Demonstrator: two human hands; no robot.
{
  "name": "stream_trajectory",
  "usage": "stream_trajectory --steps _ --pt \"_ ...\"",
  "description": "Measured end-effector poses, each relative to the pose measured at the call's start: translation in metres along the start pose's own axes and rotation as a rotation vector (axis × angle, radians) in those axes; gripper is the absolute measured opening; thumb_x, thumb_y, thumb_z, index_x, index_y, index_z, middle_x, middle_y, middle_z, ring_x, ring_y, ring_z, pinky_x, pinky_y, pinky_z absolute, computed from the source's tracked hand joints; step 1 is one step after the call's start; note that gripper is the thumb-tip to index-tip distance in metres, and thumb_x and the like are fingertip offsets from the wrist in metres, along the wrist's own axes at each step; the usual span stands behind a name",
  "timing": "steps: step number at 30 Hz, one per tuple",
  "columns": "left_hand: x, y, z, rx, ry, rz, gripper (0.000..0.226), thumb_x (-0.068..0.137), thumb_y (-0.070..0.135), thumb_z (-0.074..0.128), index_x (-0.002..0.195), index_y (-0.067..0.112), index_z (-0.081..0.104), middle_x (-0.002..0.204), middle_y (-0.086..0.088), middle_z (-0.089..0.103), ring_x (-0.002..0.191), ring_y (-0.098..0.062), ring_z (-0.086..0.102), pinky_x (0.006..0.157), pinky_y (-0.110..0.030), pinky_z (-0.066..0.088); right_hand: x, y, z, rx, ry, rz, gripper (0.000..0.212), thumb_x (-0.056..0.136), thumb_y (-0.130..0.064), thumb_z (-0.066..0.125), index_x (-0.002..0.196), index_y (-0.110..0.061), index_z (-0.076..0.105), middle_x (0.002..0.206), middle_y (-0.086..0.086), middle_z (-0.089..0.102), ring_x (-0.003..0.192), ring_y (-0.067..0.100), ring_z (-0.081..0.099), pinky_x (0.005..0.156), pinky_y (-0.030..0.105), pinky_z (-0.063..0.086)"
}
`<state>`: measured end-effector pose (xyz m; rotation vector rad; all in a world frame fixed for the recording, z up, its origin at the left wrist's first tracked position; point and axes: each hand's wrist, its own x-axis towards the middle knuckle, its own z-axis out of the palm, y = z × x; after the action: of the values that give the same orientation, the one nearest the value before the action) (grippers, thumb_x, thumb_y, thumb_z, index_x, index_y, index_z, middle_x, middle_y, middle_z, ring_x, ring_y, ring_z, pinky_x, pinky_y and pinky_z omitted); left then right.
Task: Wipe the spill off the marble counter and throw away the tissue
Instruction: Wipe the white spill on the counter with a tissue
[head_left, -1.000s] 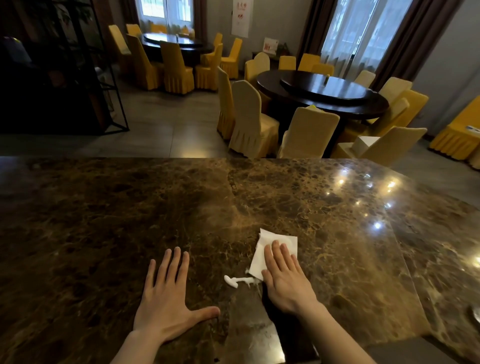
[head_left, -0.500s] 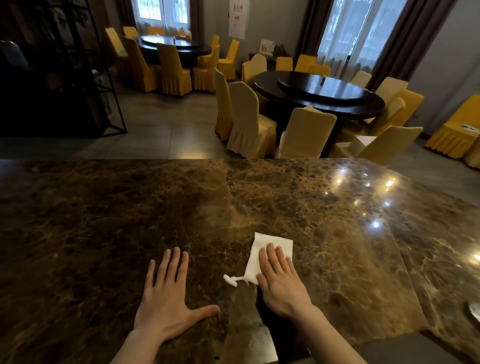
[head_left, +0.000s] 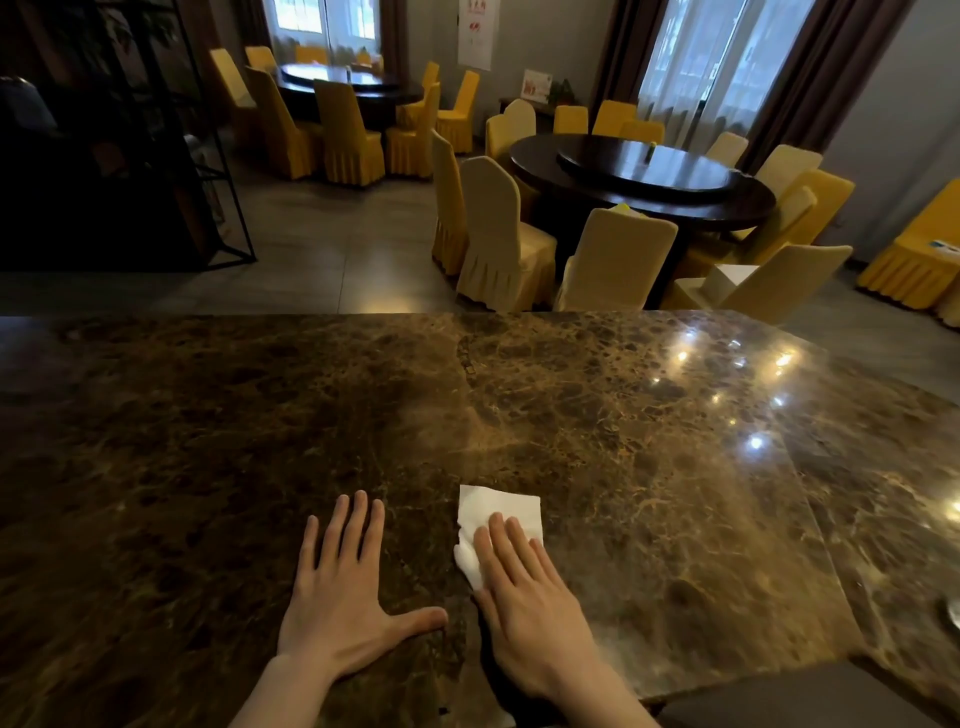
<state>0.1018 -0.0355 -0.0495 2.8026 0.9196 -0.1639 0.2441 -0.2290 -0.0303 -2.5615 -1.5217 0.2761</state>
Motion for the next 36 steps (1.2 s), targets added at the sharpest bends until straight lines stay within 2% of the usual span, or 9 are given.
stream_trajectory --steps 8,14,19,22,25,27,29,31,36 --pt "-0.002 -0.001 -0.002 -0.038 -0.007 0.009 0.152 0.050 0.120 0.010 0.159 0.022 -0.030 0.168 0.000 -0.040 0.153 -0.019 -0.042 0.130 -0.055 -0.019 0.018 0.027 -0.019 0.076 0.066 0.270 0.057 0.107 -0.038 0.018 0.158 -0.020 0.000 0.166 0.002 -0.008 0.151 0.020 -0.014 0.123 0.036 -0.004" --pt "0.000 -0.001 -0.003 -0.006 -0.028 -0.003 0.152 0.049 0.120 0.006 0.157 0.022 -0.034 0.166 0.000 -0.042 0.151 -0.019 -0.045 0.129 -0.055 -0.020 -0.007 0.011 -0.015 0.171 0.193 0.048 0.046 0.102 -0.021 0.047 0.147 -0.029 0.045 0.159 -0.013 0.031 0.150 0.011 0.018 0.116 0.031 0.031" --pt "0.000 -0.001 -0.004 -0.014 -0.040 -0.002 0.151 0.049 0.120 0.007 0.156 0.023 -0.035 0.166 0.001 -0.043 0.151 -0.019 -0.044 0.129 -0.055 -0.020 -0.013 0.033 -0.035 0.222 0.332 0.223 0.025 0.084 -0.012 0.066 0.101 -0.026 0.076 0.107 -0.008 0.075 0.104 0.015 0.067 0.077 0.033 0.056" --pt "0.000 0.000 -0.005 -0.021 -0.037 -0.002 0.152 0.048 0.121 0.008 0.156 0.023 -0.034 0.166 0.000 -0.041 0.152 -0.020 -0.043 0.130 -0.055 -0.019 -0.002 0.058 -0.060 0.532 0.533 0.542 0.023 0.088 -0.007 0.065 0.098 -0.024 0.077 0.086 -0.007 0.075 0.079 0.013 0.068 0.066 0.030 0.051" --pt "-0.001 0.000 -0.005 -0.024 -0.035 -0.003 0.152 0.047 0.121 0.007 0.156 0.023 -0.034 0.166 0.000 -0.041 0.152 -0.020 -0.042 0.130 -0.055 -0.019 0.005 0.062 -0.068 0.652 0.673 0.575 0.034 0.088 0.002 0.059 0.094 -0.029 0.072 0.077 -0.013 0.070 0.061 0.010 0.062 0.050 0.018 0.041" --pt "-0.001 0.001 -0.005 -0.027 -0.033 -0.003 0.153 0.047 0.121 0.007 0.157 0.023 -0.033 0.167 0.000 -0.041 0.152 -0.020 -0.042 0.130 -0.055 -0.019 0.008 0.048 -0.064 0.633 0.624 0.485 0.039 0.085 0.006 0.057 0.099 -0.026 0.074 0.089 -0.007 0.074 0.064 0.008 0.064 0.057 0.019 0.048" --pt "-0.001 0.001 -0.006 -0.029 -0.036 0.001 0.152 0.047 0.121 0.007 0.157 0.023 -0.033 0.167 0.000 -0.040 0.153 -0.020 -0.042 0.130 -0.055 -0.019 0.010 0.033 -0.051 0.571 0.481 0.400 0.041 0.086 0.004 0.055 0.113 -0.021 0.073 0.117 0.002 0.072 0.103 0.015 0.067 0.090 0.031 0.052" --pt "0.000 0.000 -0.006 -0.034 -0.031 0.002 0.152 0.048 0.120 0.007 0.157 0.022 -0.032 0.168 0.000 -0.039 0.153 -0.020 -0.041 0.130 -0.055 -0.019 0.009 0.018 -0.032 0.515 0.277 0.267 0.046 0.090 -0.004 0.052 0.132 -0.020 0.062 0.146 0.004 0.053 0.138 0.018 0.043 0.116 0.032 0.030" --pt "0.001 0.001 -0.005 -0.008 -0.039 -0.009 0.152 0.046 0.120 0.003 0.156 0.022 -0.034 0.167 -0.001 -0.041 0.153 -0.020 -0.041 0.130 -0.055 -0.018 -0.007 0.005 -0.002 0.218 0.077 -0.014 0.059 0.096 -0.030 0.034 0.154 -0.035 0.026 0.164 -0.011 0.013 0.152 0.009 0.001 0.123 0.030 0.000"
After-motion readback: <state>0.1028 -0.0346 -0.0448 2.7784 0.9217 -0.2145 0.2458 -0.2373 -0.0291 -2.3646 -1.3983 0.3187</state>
